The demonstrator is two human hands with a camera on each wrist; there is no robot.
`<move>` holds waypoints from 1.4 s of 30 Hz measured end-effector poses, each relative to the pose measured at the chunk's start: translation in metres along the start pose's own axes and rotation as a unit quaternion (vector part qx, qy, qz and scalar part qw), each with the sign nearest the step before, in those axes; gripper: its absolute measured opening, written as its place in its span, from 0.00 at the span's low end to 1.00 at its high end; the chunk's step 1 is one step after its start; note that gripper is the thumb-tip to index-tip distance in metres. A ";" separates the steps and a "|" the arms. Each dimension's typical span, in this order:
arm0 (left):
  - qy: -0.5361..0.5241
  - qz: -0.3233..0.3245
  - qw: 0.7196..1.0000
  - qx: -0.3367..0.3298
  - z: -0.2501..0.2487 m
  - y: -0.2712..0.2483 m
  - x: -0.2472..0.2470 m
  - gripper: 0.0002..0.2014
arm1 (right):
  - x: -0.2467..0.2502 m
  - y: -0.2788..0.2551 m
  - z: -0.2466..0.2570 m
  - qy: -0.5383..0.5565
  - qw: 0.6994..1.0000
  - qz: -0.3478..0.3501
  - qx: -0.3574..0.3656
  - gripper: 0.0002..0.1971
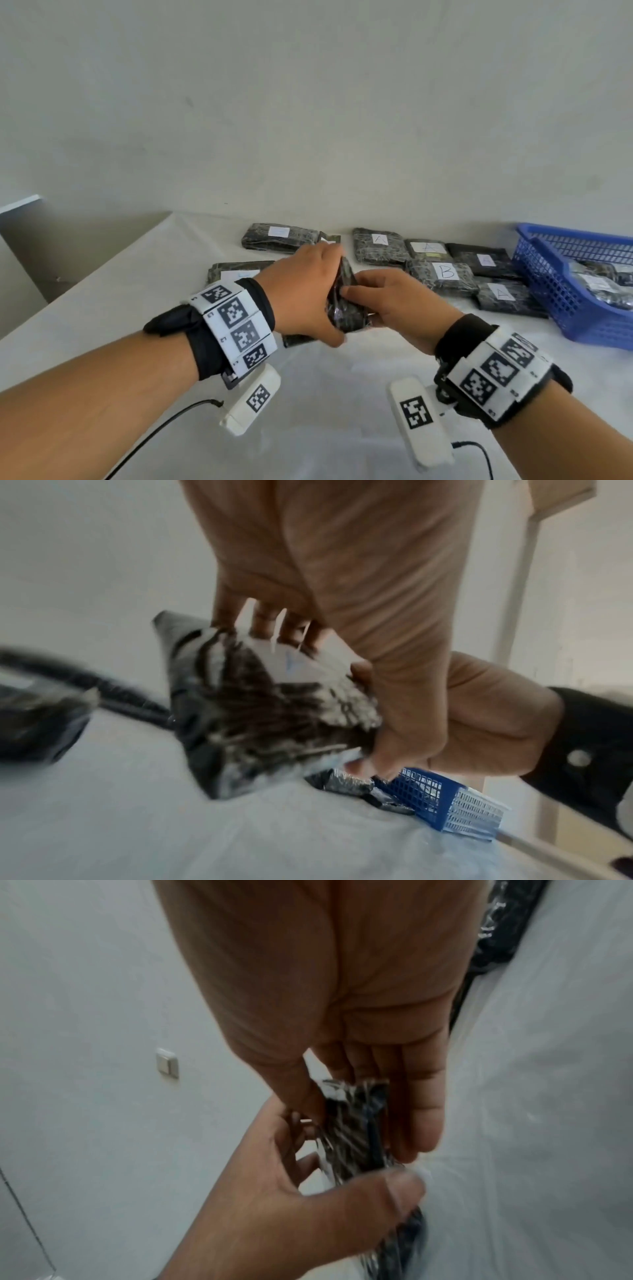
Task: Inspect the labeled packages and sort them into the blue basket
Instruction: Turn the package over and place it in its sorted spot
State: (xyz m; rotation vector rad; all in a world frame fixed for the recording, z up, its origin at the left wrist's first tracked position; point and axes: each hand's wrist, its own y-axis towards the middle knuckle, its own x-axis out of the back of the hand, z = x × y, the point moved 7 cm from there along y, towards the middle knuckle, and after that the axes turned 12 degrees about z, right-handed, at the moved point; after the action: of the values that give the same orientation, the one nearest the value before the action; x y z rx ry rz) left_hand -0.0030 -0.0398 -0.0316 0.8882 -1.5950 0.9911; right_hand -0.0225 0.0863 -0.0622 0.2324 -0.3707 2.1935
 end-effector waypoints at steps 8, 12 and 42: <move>-0.102 -0.184 0.973 -0.093 -0.035 0.006 0.072 0.46 | 0.079 -0.068 0.064 -0.077 0.979 -0.155 0.111 0.03; -0.311 -0.280 0.896 -0.148 -0.034 0.008 0.111 0.23 | 0.110 -0.101 0.089 -0.068 0.962 -0.208 0.166 0.05; -0.588 -0.220 0.760 -0.164 -0.061 0.072 0.086 0.28 | 0.129 -0.058 0.080 -0.050 0.882 -0.396 0.252 0.25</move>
State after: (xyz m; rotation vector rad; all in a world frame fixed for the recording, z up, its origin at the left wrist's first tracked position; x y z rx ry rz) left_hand -0.0642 0.0387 0.0488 1.6826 -2.2667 -0.3578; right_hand -0.0503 0.1880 0.0609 0.6569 0.2366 1.4183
